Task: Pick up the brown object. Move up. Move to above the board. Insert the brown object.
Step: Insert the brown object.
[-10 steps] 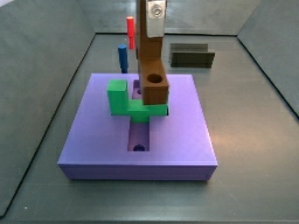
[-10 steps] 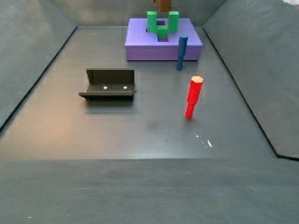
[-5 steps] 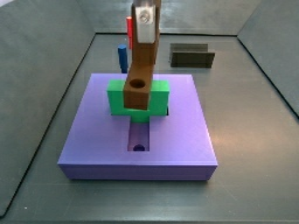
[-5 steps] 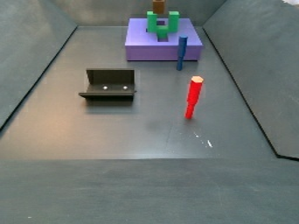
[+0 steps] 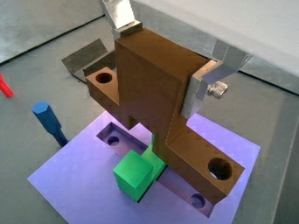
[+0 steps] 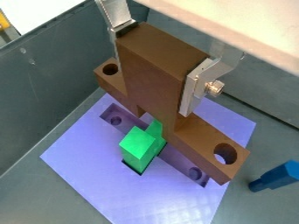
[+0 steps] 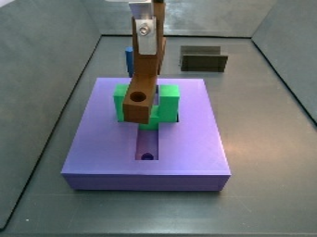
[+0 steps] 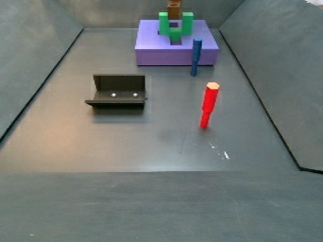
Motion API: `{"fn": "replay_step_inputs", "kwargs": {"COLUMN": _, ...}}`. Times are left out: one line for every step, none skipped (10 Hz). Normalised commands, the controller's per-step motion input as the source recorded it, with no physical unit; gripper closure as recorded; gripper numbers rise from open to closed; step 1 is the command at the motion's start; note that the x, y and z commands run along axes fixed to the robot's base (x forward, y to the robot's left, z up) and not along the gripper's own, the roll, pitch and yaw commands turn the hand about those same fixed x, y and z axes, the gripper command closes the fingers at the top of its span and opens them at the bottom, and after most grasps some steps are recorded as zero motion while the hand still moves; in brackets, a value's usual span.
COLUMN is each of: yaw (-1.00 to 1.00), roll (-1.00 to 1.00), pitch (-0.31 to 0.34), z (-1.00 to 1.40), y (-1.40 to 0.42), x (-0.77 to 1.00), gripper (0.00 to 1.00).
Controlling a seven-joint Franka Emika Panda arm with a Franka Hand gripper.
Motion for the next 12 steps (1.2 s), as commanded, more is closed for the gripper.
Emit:
{"fn": "replay_step_inputs", "kwargs": {"yaw": 0.0, "roll": -0.03, "pitch": -0.069, "z": -0.15, "y": -0.07, "x": 0.0, "gripper": 1.0}}
{"fn": "replay_step_inputs", "kwargs": {"yaw": 0.0, "roll": -0.01, "pitch": -0.063, "z": -0.17, "y": -0.07, "x": 0.0, "gripper": 1.0}}
{"fn": "replay_step_inputs", "kwargs": {"yaw": 0.01, "roll": 0.0, "pitch": -0.064, "z": -0.2, "y": -0.06, "x": 0.0, "gripper": 1.0}}
{"fn": "replay_step_inputs", "kwargs": {"yaw": 0.06, "roll": 0.0, "pitch": -0.041, "z": -0.23, "y": -0.04, "x": 0.0, "gripper": 1.0}}
{"fn": "replay_step_inputs", "kwargs": {"yaw": 0.1, "roll": 0.0, "pitch": -0.023, "z": -0.21, "y": -0.03, "x": 0.0, "gripper": 1.0}}
{"fn": "replay_step_inputs", "kwargs": {"yaw": 0.11, "roll": 0.02, "pitch": -0.004, "z": -0.27, "y": 0.0, "x": -0.01, "gripper": 1.0}}
{"fn": "replay_step_inputs", "kwargs": {"yaw": 0.12, "roll": 0.03, "pitch": -0.003, "z": -0.24, "y": 0.0, "x": -0.03, "gripper": 1.0}}
{"fn": "replay_step_inputs", "kwargs": {"yaw": 0.14, "roll": 0.02, "pitch": -0.004, "z": -0.2, "y": -0.04, "x": 0.0, "gripper": 1.0}}
{"fn": "replay_step_inputs", "kwargs": {"yaw": 0.13, "roll": 0.03, "pitch": -0.009, "z": -0.21, "y": -0.05, "x": 0.0, "gripper": 1.0}}
{"fn": "replay_step_inputs", "kwargs": {"yaw": 0.15, "roll": 0.03, "pitch": -0.006, "z": -0.21, "y": -0.05, "x": 0.0, "gripper": 1.0}}
{"fn": "replay_step_inputs", "kwargs": {"yaw": 0.17, "roll": 0.03, "pitch": -0.003, "z": -0.21, "y": -0.04, "x": 0.0, "gripper": 1.0}}
{"fn": "replay_step_inputs", "kwargs": {"yaw": 0.17, "roll": 0.02, "pitch": -0.006, "z": -0.2, "y": -0.03, "x": 0.0, "gripper": 1.0}}
